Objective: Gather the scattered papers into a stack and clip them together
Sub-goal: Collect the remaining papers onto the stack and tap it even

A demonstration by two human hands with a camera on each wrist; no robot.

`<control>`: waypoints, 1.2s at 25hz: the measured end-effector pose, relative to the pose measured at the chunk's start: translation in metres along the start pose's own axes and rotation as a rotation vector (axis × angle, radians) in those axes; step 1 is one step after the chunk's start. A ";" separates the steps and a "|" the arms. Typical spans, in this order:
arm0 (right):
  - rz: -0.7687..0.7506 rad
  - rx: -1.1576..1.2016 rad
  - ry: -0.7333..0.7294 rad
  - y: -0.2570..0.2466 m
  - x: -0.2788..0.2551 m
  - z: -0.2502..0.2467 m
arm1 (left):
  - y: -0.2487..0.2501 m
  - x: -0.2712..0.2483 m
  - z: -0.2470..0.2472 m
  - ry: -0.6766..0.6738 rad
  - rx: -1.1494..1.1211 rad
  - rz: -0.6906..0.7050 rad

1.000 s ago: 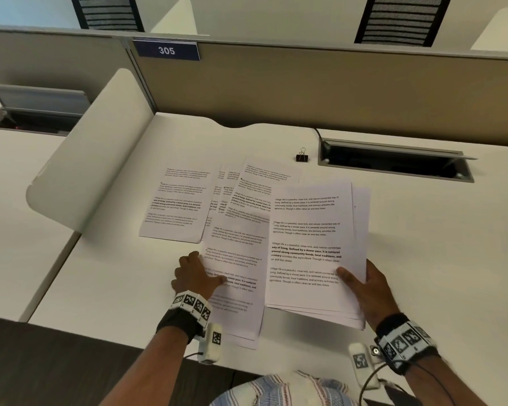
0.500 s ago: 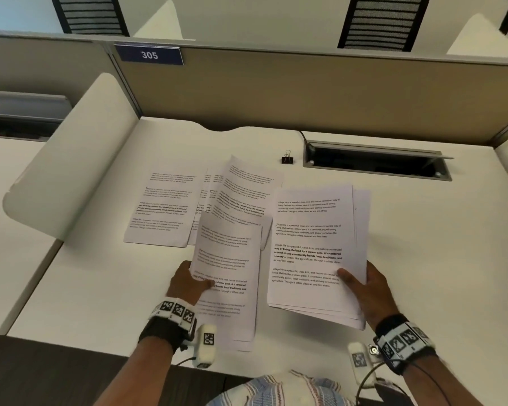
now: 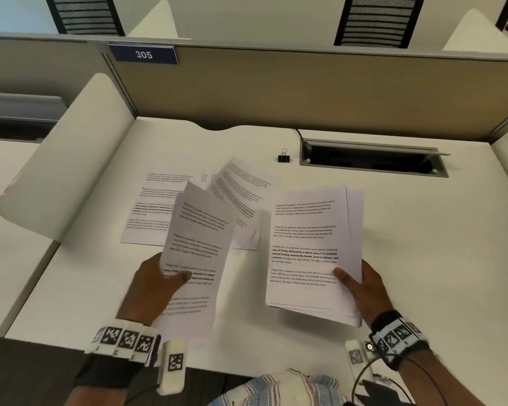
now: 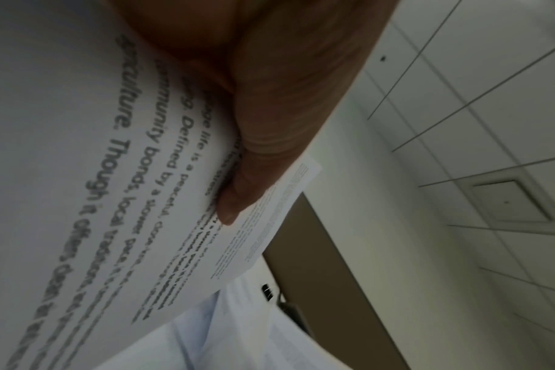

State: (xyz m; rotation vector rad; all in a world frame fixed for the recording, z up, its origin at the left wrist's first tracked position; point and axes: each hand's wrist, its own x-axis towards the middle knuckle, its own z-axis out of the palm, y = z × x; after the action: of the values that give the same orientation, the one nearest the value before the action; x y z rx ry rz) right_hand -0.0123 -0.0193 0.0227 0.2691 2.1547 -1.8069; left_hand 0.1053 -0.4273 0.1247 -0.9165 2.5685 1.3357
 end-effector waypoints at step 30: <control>-0.042 0.152 -0.042 -0.032 -0.005 -0.001 | 0.064 0.050 0.140 -0.532 -0.649 -0.004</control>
State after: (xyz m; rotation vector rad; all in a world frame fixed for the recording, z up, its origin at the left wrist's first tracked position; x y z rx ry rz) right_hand -0.0188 -0.0237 0.0543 0.2192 2.0123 -1.9849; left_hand 0.0043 -0.3146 0.0668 -0.5114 1.7564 2.1148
